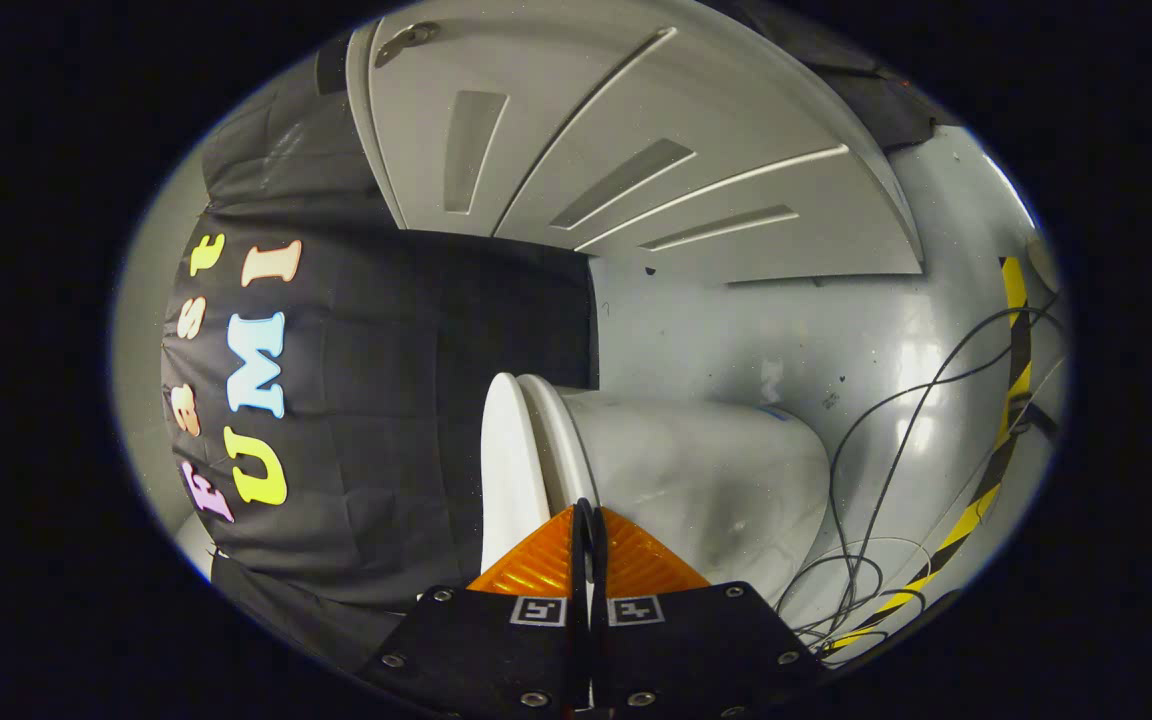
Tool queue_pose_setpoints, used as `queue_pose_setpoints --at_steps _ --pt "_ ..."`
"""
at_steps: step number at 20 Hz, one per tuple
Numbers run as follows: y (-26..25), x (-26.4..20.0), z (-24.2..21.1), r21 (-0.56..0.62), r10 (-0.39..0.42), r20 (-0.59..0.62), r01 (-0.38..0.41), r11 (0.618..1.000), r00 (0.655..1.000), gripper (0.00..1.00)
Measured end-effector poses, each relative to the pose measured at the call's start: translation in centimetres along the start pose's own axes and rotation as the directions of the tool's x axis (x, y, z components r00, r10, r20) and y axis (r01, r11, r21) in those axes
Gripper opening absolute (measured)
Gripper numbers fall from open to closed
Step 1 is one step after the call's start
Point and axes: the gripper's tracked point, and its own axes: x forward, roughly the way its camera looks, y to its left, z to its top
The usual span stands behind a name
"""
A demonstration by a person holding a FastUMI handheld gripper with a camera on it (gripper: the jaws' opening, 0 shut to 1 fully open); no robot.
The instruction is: Open the toilet lid.
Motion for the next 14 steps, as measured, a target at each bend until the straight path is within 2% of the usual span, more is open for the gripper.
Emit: queue_pose_setpoints --at_steps 9,14 --pt "0.3 -0.1 0.6 -0.055 -0.066 -0.01 0.066 0.996 0.998 0.0" --pt "2.9 -1.2 0.4 -0.117 -0.068 -0.014 0.066 0.991 0.998 0.0"
